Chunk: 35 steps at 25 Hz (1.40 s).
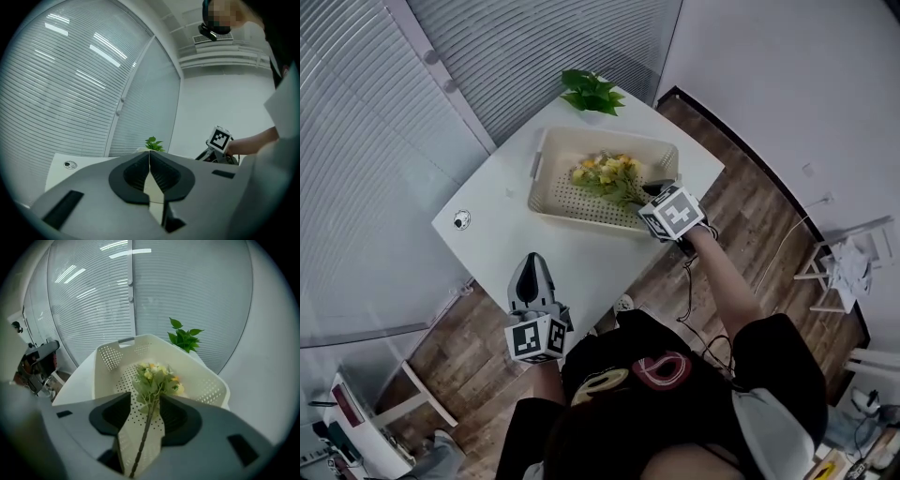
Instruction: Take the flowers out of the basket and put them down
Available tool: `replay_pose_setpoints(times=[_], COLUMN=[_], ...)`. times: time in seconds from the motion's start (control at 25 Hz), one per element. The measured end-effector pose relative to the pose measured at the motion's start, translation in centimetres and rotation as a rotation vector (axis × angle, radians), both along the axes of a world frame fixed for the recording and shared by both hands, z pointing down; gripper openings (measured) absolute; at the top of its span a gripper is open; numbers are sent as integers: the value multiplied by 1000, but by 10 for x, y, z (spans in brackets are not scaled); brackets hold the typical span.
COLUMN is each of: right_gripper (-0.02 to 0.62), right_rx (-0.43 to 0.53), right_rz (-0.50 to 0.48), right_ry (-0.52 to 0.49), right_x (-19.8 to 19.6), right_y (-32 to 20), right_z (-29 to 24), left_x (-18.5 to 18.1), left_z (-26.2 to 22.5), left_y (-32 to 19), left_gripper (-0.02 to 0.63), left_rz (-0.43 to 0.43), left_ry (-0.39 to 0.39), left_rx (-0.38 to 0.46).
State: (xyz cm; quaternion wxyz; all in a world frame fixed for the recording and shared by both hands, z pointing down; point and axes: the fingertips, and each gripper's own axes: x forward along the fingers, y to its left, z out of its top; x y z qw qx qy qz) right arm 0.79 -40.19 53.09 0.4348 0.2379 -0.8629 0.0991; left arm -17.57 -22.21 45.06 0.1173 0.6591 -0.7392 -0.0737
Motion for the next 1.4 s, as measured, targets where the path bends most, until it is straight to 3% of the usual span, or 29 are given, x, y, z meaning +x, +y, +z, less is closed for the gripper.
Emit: replay_pose_setpoints(times=[0.12,0.48,0.76,1.04,1.12,1.24,1.4], right_gripper=[201,206,205,204,204,127,103], right_rx=[-12,-138,-270,-384,-399,-385,-380], right_rz=[-28,-111,-129,-82,-69,-46,-33], right_ry=[26,257,384,510,532,534,512], right_x=[-8,-9,-10,-2,0,3,1], right_y=[-4,-15,-13,-10,-8,-10,-11], right_z=[-4,38,64,90,97,103,106], left_x=[-7,-21,-22,-28,-29,-29,-34], left_z=[2,1,-2,5,5,3,2], left_y=[0,-8,-13,-9,-8,-6,-3], left_gripper=[18,18,18,18,18,18,18], left_rz=[-6,8,31,9,1,-5,-23], left_ry=[11,24,29,44,45,37,30], left_rx=[3,24,34,27,25,26,27])
